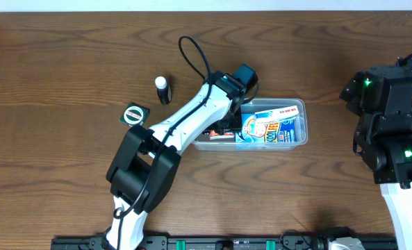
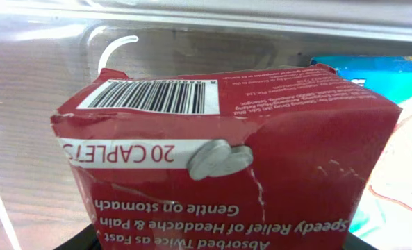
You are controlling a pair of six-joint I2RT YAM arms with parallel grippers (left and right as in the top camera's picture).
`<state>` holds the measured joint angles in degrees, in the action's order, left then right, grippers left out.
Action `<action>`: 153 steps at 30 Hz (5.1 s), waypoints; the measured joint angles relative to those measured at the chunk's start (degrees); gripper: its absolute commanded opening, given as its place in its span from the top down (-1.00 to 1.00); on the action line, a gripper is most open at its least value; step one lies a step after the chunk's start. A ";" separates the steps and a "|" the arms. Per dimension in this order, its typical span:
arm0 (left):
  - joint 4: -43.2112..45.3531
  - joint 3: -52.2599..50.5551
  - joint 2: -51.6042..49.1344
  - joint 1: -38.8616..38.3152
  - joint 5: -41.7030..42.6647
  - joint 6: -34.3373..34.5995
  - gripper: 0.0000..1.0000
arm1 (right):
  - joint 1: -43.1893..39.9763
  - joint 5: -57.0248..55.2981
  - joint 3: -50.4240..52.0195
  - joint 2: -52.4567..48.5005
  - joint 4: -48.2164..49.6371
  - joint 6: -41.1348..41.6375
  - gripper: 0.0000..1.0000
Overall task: Pack container
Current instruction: 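Lower the red box into the container beside the blue box, then open the left gripper and withdraw it toward the green tin, then lower the left gripper onto the green Zam-Buk tin and grasp it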
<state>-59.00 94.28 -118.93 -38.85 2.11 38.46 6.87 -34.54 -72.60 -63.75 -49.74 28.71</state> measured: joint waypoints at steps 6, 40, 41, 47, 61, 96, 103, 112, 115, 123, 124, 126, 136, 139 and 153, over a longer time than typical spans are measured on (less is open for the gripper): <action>0.39 -0.09 0.00 0.00 0.00 -1.01 -0.14 | 0.00 0.00 0.00 0.00 0.00 0.00 -0.99; 6.54 -5.57 0.00 0.04 -1.27 -2.56 -0.14 | 0.00 0.02 0.00 0.00 0.00 0.00 -0.98; 6.54 -5.57 0.00 0.07 -1.27 -2.69 -0.14 | 0.00 0.00 0.00 0.00 0.00 0.00 -0.99; 6.82 -5.60 0.00 0.07 -1.25 -2.97 -0.14 | 0.00 0.00 0.00 0.00 0.00 0.00 -0.98; 7.82 -5.73 0.00 0.07 -0.59 -4.00 -0.14 | 0.00 0.00 0.00 0.00 0.00 0.00 -0.99; 7.78 -5.75 -0.02 0.07 -0.35 -4.55 -0.57 | 0.00 0.02 0.00 0.00 -0.15 0.00 -0.98; 4.28 -4.04 0.02 0.20 0.11 -6.38 -0.57 | 0.00 0.02 0.00 0.00 -0.17 0.00 -0.98; 2.82 -1.73 6.43 0.55 0.50 -7.43 -0.58 | 0.00 0.02 0.00 0.00 -0.15 0.00 -0.98; 2.75 -1.57 10.05 0.61 0.50 -8.09 -0.58 | 0.00 0.02 0.00 0.00 -0.15 0.00 -0.99; -2.36 -1.55 19.85 3.89 0.17 -10.40 -0.65 | 0.00 0.02 0.00 0.00 -0.15 0.00 -0.98; -3.50 -1.55 21.33 4.70 -0.31 -10.88 -0.73 | 0.00 0.02 0.00 0.00 -0.15 0.00 -0.99; -5.79 -1.55 24.20 6.58 -1.90 -11.91 -0.84 | 0.00 0.00 0.00 0.00 -0.15 0.00 -0.99; -11.87 -0.94 26.10 24.11 -6.91 -26.18 -0.93 | 0.00 0.02 0.00 0.00 -0.17 0.00 -0.98; -11.76 -0.96 24.15 29.11 -7.06 -33.16 -0.93 | 0.00 0.02 0.00 0.00 -0.17 0.00 -0.98; -2.34 -5.44 14.78 37.77 0.04 -52.17 -0.94 | 0.00 0.02 0.00 0.00 -0.17 0.00 -0.99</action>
<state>-61.34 88.84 -104.16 -1.08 2.15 -13.72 6.87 -34.52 -72.60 -63.75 -49.91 28.71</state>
